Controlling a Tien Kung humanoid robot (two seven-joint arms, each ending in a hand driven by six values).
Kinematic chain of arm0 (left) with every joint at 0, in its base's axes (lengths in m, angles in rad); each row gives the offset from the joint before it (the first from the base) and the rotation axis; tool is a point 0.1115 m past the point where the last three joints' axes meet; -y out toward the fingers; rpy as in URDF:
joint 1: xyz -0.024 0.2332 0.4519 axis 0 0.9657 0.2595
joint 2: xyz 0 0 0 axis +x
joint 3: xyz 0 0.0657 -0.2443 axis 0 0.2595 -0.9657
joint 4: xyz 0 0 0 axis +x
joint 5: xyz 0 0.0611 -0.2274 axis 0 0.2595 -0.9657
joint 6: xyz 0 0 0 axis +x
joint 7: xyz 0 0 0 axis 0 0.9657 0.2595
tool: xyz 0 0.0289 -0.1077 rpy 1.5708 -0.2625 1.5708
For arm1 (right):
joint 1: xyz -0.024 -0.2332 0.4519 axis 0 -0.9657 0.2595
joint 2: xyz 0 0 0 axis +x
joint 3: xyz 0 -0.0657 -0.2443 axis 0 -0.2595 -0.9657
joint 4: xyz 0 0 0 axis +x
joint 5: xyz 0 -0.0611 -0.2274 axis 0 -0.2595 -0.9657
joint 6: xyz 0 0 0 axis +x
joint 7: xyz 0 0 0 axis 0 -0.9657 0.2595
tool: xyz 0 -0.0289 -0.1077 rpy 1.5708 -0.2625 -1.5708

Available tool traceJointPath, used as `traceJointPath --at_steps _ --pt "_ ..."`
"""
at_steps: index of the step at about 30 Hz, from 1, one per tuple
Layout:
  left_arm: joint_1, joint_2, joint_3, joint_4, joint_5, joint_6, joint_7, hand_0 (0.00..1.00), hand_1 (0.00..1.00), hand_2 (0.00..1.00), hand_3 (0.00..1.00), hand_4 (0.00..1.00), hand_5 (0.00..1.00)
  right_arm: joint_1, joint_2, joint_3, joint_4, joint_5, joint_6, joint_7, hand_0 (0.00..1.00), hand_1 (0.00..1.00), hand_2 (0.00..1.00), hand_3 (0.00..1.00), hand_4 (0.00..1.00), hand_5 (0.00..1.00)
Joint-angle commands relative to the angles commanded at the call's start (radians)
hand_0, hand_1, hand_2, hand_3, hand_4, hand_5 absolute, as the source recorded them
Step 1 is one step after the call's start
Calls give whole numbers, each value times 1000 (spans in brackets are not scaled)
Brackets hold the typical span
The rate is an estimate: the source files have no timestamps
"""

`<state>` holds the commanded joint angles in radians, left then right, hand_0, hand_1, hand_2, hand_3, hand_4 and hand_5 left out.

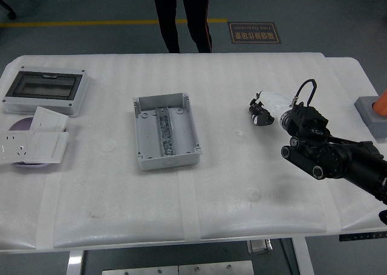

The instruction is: Pick up the battery,place it into the box

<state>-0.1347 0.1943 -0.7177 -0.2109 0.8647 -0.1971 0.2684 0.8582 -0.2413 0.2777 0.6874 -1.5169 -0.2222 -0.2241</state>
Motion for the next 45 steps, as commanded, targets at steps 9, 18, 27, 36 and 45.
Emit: traceJointPath --at_steps 9,18,27,36,45 --pt "1 0 -6 0 4 5 -7 449 616 614 448 462 468 -8 -8 15 31 -5 -7 6 499 480 498 716 224 2" --pt "3 0 -10 0 7 6 -7 448 616 617 449 463 471 -58 -34 174 204 -58 -54 36 506 456 486 697 60 2" --pt "4 1 -7 0 3 7 -7 447 616 621 449 464 475 -123 -22 276 433 -43 -98 54 485 435 474 663 17 2" --pt "3 0 -7 0 1 4 2 447 617 624 450 466 476 -173 61 189 626 -13 -135 78 483 438 473 666 26 2" --pt "1 2 -7 0 -3 3 6 447 615 609 447 468 478 -150 85 134 590 -24 -101 81 854 782 850 998 626 125"
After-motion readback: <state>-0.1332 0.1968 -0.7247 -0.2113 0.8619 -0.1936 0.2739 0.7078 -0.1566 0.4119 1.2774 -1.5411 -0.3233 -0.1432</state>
